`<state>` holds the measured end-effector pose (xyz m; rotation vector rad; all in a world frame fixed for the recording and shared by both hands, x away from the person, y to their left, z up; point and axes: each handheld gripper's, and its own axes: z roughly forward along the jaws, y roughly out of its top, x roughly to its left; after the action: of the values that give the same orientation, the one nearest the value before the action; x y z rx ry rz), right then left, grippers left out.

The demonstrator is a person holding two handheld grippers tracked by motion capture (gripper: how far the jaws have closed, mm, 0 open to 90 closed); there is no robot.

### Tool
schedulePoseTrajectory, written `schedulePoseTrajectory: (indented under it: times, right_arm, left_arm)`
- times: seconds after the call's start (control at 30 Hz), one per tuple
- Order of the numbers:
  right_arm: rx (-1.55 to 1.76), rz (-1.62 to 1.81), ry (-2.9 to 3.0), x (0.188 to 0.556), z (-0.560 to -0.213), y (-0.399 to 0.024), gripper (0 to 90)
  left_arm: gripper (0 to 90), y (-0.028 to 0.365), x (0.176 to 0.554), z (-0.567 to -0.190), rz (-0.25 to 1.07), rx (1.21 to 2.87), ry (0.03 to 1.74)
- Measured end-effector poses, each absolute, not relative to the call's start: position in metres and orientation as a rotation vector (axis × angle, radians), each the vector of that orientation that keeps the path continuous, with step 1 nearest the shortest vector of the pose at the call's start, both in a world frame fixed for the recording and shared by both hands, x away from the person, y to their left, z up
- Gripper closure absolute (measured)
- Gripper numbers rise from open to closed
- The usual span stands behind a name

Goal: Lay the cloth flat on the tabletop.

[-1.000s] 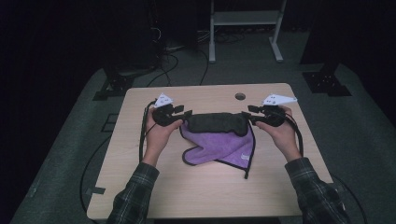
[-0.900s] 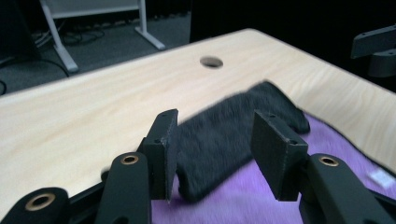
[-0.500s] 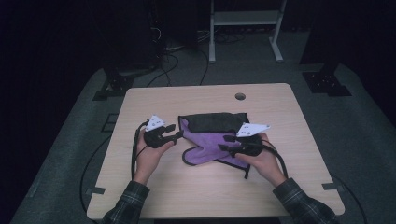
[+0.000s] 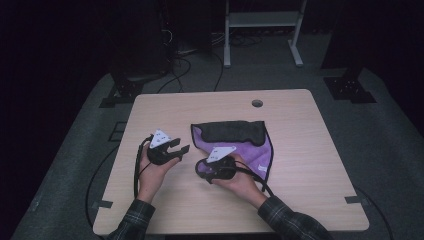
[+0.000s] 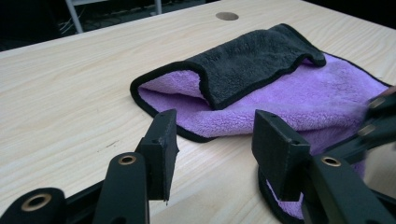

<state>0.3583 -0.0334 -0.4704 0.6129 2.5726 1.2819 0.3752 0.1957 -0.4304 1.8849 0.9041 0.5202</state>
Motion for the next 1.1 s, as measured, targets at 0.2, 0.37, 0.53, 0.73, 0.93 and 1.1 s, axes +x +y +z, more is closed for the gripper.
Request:
schedulePoseTrajectory:
  times: [0.2, 0.37, 0.53, 0.73, 0.93, 1.1]
  right_arm:
    - [0.640, 1.197, 2.568, 0.364, -0.482, -0.018, 57.2]
    - [0.613, 1.191, 2.569, 0.365, -0.482, -0.022, 80.9]
    - [0.604, 1.190, 2.610, 0.361, -0.480, -0.030, 84.0]
    - [0.546, 1.177, 2.698, 0.345, -0.476, -0.054, 84.4]
    - [0.547, 1.167, 2.721, 0.331, -0.465, -0.086, 84.6]
    - [0.607, 1.179, 2.696, 0.320, -0.457, -0.126, 84.9]
  left_arm:
    - [52.5, 0.198, 0.376, -0.430, 0.536, 1.890, 0.894]
    - [52.7, 0.197, 0.375, -0.430, 0.536, 1.909, 0.920]
    - [52.6, 0.196, 0.374, -0.428, 0.542, 1.899, 0.941]
    - [52.0, 0.198, 0.374, -0.427, 0.540, 1.914, 0.947]
    - [51.0, 0.195, 0.376, -0.428, 0.532, 1.919, 0.930]
    - [50.5, 0.190, 0.378, -0.429, 0.517, 1.930, 0.913]
